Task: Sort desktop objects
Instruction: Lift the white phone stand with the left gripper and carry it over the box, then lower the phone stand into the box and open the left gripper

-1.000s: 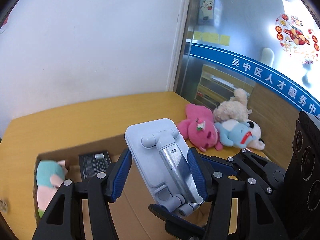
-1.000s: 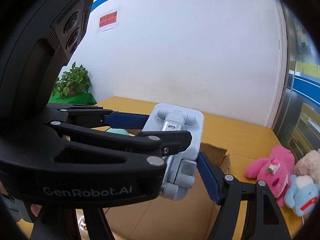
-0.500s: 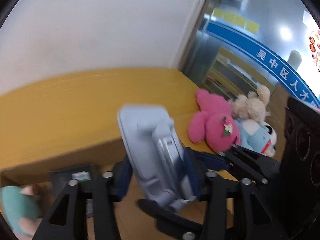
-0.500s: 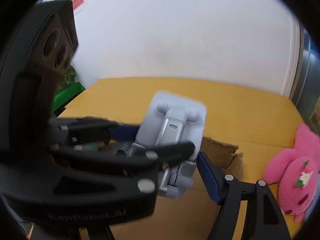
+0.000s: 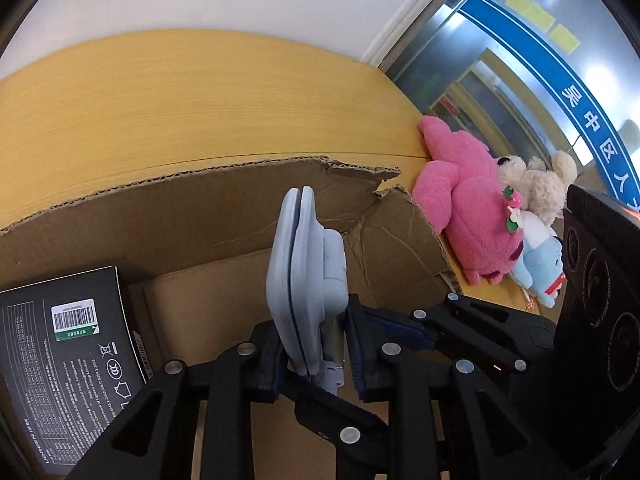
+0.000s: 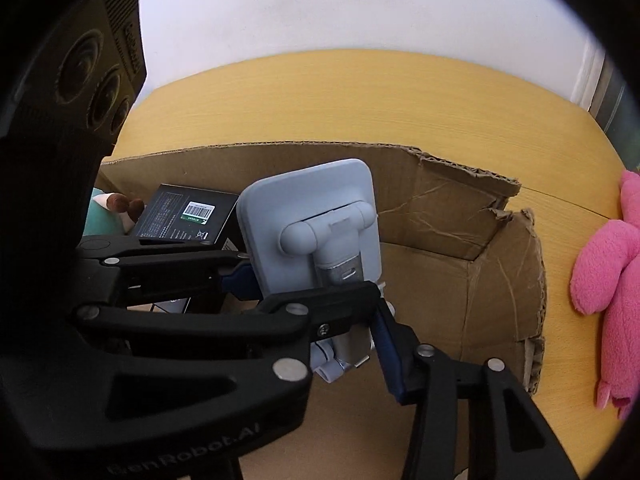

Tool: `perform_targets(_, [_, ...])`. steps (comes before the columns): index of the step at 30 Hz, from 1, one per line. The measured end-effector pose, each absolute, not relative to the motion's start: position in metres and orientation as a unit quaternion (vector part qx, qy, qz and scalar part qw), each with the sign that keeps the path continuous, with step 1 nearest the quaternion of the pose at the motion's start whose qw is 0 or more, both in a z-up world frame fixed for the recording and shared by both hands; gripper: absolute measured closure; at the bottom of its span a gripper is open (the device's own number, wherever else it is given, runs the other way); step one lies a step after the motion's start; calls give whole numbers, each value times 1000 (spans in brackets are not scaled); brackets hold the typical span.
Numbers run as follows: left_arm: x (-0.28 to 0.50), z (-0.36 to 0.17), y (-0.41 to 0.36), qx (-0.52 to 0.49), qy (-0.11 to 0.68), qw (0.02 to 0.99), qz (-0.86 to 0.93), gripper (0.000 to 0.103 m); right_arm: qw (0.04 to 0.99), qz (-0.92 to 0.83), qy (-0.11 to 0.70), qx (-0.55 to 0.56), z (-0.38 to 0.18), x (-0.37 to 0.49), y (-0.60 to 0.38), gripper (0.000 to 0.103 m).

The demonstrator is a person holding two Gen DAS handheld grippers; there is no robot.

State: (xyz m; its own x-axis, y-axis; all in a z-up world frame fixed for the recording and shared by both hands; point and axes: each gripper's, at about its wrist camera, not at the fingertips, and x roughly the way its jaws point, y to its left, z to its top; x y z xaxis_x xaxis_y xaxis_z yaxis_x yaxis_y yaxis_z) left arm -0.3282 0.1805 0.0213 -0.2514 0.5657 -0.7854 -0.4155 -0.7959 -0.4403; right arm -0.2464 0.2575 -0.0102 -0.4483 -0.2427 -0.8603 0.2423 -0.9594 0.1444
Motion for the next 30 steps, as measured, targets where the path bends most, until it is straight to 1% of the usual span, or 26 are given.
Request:
perform_targets(3, [-330,22,184,-529,-73,305,789,79,140,-854,1,500,-10,-245,256,56])
perform_targets(5, [-329,24,182,-525,-75,302,792,78,135,-860,6,493,-7,-241,255,59])
perform_targets(7, [-331,24,184,-521,-81,303,794,79,142,-861,0,489,-4,-236,256,67])
perform_targets(11, [-330,28,187,-512,-85,335,786,79,144,-865,-8,481,8,-223,258,70])
perform_targets(12, [-331,27,188,-513,-89,340,783,80,143,-865,-10,481,9,-221,259,78])
perform_targets(13, [-332,26,187,-514,-95,346,779,81,145,-865,-20,481,12,-219,259,93])
perform_targets(14, [-332,22,188,-517,-109,359,769,81,144,-863,-23,483,13,-218,258,92])
perform_targets(17, [-335,17,190,-520,-129,382,753,81,133,-864,1,486,12,-215,254,92])
perform_targets(19, [-340,10,190,-537,-140,386,736,81,136,-857,-21,496,6,-218,261,92])
perform_targets(20, [-343,6,191,-547,-131,371,739,77,135,-855,-28,499,3,-220,264,92])
perform_targets(21, [-345,5,190,-549,-124,356,746,76,129,-857,-30,498,1,-222,266,89])
perform_targets(23, [-348,2,187,-555,-102,311,765,63,125,-858,-39,497,-3,-215,268,80])
perform_targets(24, [-348,0,185,-558,-99,303,766,60,125,-857,-42,498,-6,-210,270,70])
perform_targets(25, [-348,0,185,-558,-100,302,767,58,122,-857,-41,499,-10,-213,278,62])
perform_targets(27, [-346,4,183,-553,-94,295,773,53,120,-857,-34,500,-13,-225,270,61])
perform_targets(29, [-343,11,183,-542,-80,291,784,44,122,-856,-40,501,-17,-226,268,61])
perform_targets(30, [-340,18,183,-531,-74,289,793,43,123,-855,-41,502,-18,-227,266,61])
